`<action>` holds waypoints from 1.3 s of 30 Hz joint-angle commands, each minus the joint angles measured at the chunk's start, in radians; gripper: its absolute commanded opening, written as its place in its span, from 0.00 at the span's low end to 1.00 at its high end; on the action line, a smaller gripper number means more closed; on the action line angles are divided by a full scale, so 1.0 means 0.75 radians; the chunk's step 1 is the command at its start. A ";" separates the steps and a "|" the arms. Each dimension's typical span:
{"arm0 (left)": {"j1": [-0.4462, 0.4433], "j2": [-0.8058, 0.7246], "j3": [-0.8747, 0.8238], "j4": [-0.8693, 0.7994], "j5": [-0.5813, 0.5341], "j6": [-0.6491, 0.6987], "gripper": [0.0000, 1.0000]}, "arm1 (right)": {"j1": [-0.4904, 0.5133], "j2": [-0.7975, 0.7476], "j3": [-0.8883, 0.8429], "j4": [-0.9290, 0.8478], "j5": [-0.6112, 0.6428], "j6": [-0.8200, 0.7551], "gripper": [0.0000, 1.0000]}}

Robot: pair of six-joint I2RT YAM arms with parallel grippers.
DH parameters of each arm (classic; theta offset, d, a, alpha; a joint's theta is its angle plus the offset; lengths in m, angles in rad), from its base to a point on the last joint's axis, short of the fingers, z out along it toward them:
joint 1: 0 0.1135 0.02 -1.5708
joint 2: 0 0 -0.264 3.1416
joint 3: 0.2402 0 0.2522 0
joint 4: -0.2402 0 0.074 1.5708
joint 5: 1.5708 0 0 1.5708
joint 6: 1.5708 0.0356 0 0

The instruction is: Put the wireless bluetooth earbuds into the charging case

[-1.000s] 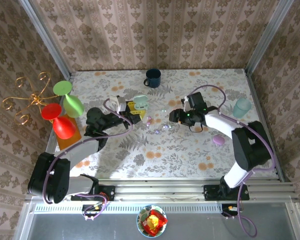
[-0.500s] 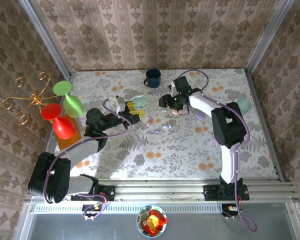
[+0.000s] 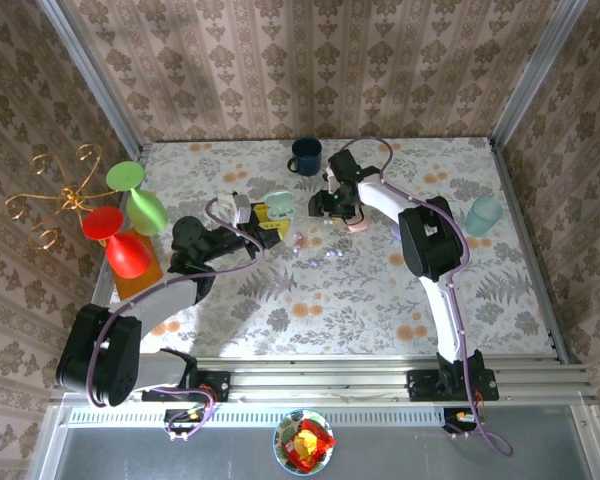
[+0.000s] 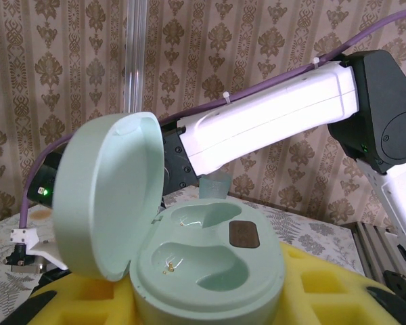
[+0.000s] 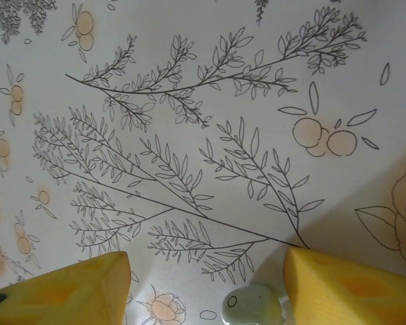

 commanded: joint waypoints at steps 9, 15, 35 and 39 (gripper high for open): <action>0.011 -0.024 0.002 0.032 0.022 -0.004 0.25 | 0.007 -0.073 -0.091 -0.086 -0.072 0.011 0.63; 0.011 -0.016 0.002 0.037 0.030 -0.008 0.25 | 0.013 -0.087 -0.145 -0.068 -0.142 0.032 0.62; 0.012 0.011 0.020 0.047 0.037 -0.018 0.25 | -0.023 -0.282 -0.370 0.166 -0.141 0.149 0.55; 0.010 0.016 0.022 0.045 0.036 -0.016 0.25 | -0.046 -0.243 -0.328 0.151 -0.141 0.143 0.54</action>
